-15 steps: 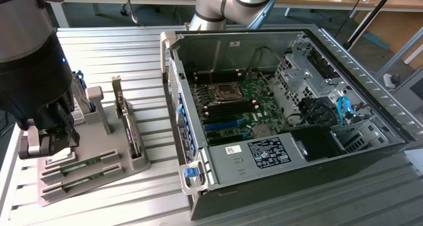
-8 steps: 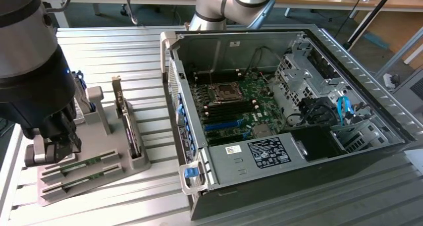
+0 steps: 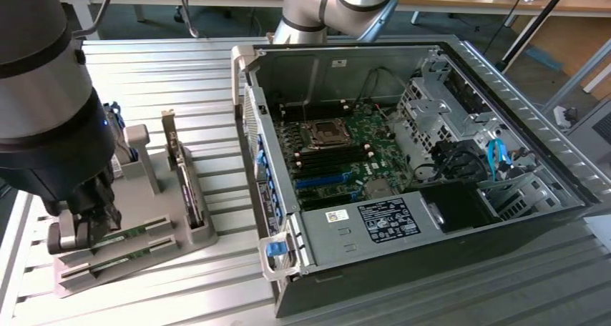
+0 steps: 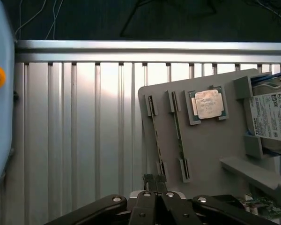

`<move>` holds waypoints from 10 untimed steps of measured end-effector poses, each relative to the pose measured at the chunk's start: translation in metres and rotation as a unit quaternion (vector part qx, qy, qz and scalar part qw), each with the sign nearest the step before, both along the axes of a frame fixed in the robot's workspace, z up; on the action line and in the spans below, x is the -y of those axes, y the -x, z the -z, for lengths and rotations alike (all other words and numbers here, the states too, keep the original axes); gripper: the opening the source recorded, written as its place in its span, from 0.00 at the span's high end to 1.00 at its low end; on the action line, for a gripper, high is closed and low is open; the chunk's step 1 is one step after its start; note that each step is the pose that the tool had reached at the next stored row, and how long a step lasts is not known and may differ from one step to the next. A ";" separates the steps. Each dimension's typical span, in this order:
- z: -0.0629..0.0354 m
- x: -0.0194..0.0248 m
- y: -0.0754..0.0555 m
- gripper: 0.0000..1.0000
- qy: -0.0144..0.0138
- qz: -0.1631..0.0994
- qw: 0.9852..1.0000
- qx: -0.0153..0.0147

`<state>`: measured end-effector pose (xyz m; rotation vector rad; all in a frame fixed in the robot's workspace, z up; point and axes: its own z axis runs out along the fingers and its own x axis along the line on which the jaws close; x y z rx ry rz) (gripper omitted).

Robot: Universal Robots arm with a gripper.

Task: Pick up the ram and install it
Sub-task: 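Pick up the ram and move it above insertion slot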

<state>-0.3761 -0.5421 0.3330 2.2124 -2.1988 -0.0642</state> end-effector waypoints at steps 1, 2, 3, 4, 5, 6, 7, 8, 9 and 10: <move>0.0025 0.0004 0.000 0.89 0.000 -0.002 1.000 0.000; 0.0043 0.0007 0.000 0.89 0.000 -0.003 1.000 0.000; 0.0060 0.0011 0.000 0.89 0.000 -0.004 1.000 -0.001; 0.0086 0.0016 0.000 0.89 0.000 -0.006 1.000 -0.001; 0.0123 0.0024 0.000 0.89 0.000 -0.009 1.000 -0.001; 0.0152 0.0030 0.000 0.89 0.000 -0.011 1.000 -0.002; 0.0180 0.0036 0.000 0.89 0.000 -0.013 1.000 -0.002; 0.0196 0.0039 0.000 0.89 0.000 -0.014 1.000 -0.002; 0.0216 0.0043 0.000 0.89 0.000 -0.016 1.000 -0.002; 0.0244 0.0049 0.000 0.89 0.000 -0.018 1.000 -0.003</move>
